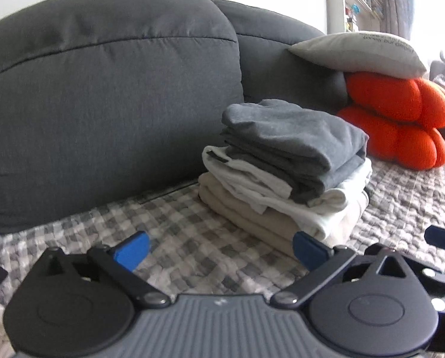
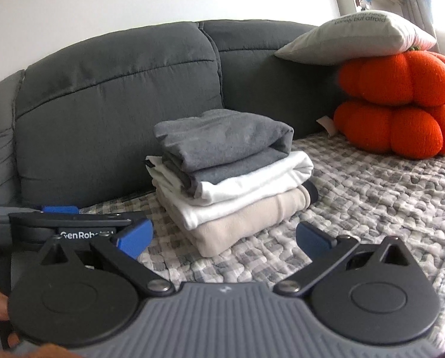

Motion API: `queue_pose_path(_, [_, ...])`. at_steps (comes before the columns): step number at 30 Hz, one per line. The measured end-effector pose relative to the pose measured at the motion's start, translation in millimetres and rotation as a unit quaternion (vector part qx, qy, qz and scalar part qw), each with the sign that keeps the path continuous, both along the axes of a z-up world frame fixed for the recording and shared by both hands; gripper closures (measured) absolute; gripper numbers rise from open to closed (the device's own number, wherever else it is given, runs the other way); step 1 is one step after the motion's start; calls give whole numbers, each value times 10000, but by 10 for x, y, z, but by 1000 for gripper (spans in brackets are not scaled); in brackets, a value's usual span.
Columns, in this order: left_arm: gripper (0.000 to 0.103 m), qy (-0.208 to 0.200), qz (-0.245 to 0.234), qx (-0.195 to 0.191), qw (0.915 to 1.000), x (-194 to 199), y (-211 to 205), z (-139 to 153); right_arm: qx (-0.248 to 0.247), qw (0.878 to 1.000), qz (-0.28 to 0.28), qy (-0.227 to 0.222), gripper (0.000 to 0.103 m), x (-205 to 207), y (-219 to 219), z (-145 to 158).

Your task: Fold clothes

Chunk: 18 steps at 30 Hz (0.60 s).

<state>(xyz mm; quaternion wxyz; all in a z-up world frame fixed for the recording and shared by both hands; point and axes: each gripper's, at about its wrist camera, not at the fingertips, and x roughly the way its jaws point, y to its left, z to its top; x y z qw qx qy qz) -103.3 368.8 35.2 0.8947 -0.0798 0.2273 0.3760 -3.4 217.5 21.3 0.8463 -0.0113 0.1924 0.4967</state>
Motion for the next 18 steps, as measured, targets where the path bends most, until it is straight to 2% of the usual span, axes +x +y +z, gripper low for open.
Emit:
queue_pose_path(12, [1, 84, -17, 165, 9998, 25, -57, 9, 19, 9999, -35, 139, 0, 36, -15, -4])
queue_pose_path(18, [1, 135, -40, 23, 9999, 27, -19, 1, -36, 9999, -40, 136, 0, 35, 0, -6])
